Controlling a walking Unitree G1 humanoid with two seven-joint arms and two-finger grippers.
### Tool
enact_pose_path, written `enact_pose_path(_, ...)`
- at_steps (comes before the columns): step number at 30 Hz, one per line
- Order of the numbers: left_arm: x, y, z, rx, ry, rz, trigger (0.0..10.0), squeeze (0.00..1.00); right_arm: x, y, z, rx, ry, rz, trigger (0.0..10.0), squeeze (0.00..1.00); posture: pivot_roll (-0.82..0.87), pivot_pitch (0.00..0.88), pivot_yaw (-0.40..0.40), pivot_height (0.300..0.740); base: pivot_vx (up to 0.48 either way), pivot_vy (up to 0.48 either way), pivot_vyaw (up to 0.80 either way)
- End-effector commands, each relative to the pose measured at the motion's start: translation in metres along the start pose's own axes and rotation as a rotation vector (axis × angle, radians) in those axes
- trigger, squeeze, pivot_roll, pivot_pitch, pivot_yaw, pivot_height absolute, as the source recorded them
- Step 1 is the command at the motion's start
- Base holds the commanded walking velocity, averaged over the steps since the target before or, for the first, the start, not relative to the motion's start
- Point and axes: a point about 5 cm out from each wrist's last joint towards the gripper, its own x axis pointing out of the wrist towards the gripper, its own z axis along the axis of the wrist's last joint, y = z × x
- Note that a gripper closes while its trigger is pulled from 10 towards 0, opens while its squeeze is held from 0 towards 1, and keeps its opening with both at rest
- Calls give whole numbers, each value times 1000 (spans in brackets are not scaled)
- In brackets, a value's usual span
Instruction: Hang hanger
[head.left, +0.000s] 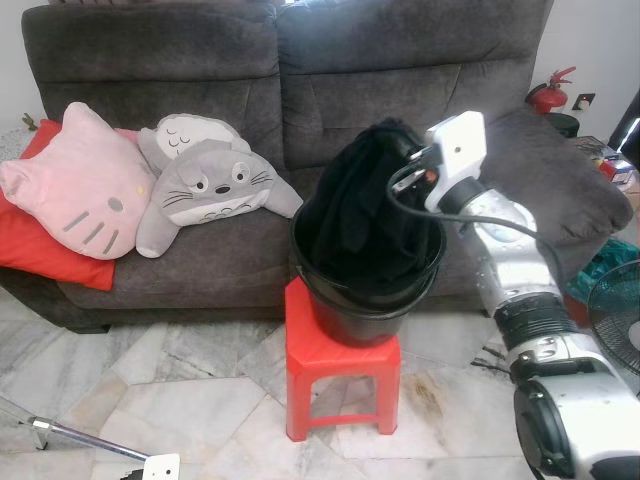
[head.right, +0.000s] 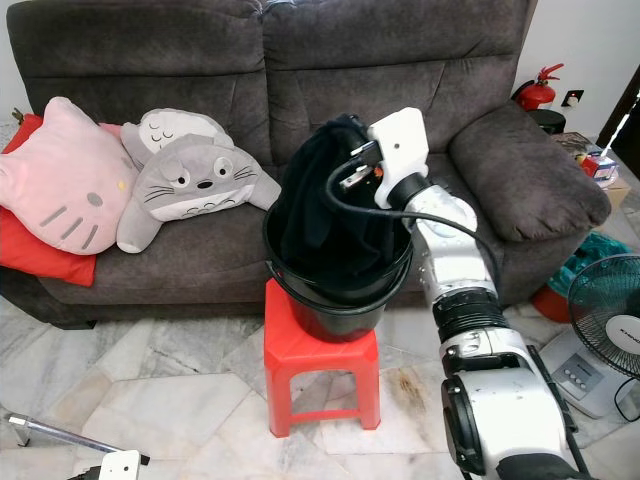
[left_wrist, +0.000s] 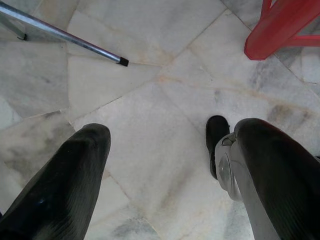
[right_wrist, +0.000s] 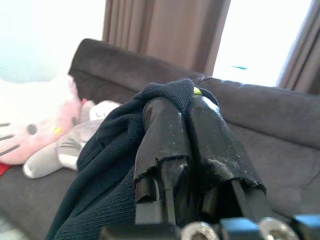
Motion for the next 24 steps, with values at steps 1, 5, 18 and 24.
enact_pose_path(1,0,4,-2,12,19,3,10000,0,6,-17,32,-47,-111,-49,0,0,-192,0,84,740,0,0,0)
enact_pose_path(5,0,4,-1,12,19,2,10000,0,3,-36,42,-85,-115,-120,0,0,-193,0,85,740,0,0,0)
enact_pose_path(18,1,3,-1,11,20,0,10000,0,-10,-80,56,-151,-77,-300,0,0,-197,0,85,740,0,0,0)
enact_pose_path(24,1,3,0,11,21,0,10000,0,1,-53,40,-155,-9,-95,0,0,-195,0,86,740,0,0,0)
